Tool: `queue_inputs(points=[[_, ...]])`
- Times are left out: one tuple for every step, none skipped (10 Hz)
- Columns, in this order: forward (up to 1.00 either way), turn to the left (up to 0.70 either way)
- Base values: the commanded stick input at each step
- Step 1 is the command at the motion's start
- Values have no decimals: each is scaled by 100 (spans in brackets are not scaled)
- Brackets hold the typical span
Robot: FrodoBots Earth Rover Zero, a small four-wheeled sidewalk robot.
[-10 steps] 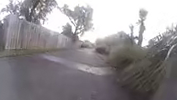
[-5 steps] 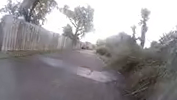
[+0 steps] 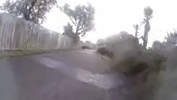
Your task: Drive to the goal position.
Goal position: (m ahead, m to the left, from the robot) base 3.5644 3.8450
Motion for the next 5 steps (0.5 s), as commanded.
queue_inputs(points=[[70, 0], [70, 0], [70, 0], [70, 0], [70, 0]])
